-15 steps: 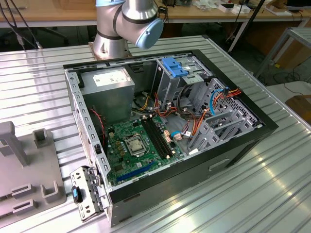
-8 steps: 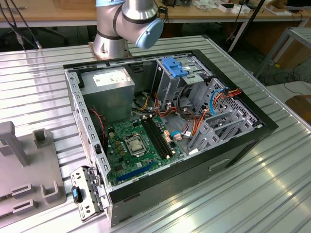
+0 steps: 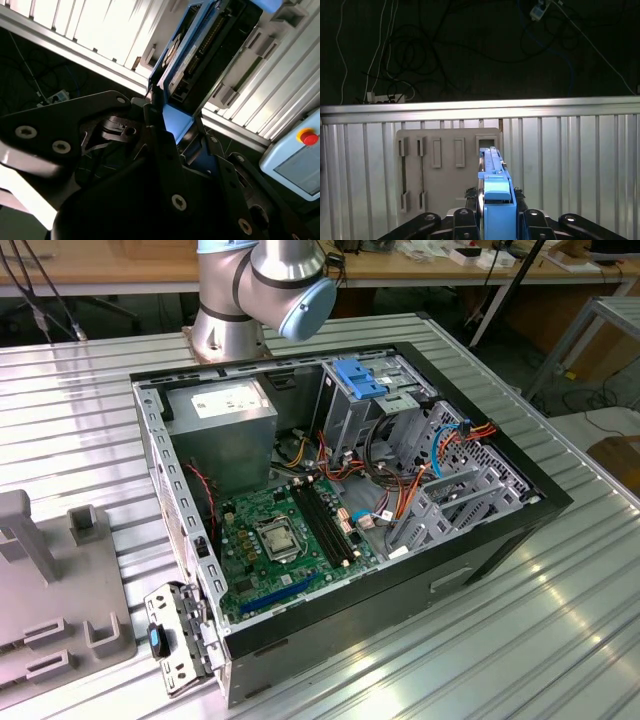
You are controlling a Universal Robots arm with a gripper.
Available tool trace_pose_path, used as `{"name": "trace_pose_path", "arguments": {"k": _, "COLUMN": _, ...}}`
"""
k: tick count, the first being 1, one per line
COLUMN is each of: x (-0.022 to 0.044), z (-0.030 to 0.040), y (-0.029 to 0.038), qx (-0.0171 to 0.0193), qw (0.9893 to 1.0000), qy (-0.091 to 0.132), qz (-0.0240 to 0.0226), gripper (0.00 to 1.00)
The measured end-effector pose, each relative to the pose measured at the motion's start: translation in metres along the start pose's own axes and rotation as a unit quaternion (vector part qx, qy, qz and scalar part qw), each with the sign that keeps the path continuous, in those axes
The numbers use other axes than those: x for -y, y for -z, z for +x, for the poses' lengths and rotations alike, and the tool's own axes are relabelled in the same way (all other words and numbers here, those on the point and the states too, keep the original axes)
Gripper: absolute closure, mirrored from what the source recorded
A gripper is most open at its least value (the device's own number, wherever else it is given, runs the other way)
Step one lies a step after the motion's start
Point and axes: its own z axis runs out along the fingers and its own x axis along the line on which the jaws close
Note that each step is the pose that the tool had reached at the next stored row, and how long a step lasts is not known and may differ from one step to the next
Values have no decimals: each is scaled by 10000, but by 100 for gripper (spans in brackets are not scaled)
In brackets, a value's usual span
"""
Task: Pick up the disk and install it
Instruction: 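Pick up the disk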
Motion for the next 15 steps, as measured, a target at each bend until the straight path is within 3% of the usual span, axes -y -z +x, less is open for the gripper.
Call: {"name": "trace_pose_path", "arguments": {"k": 15, "x": 5, "z": 0, "y": 128, "qx": 0, "qw": 10000, "qy": 0, "qz": 0, "gripper": 63}}
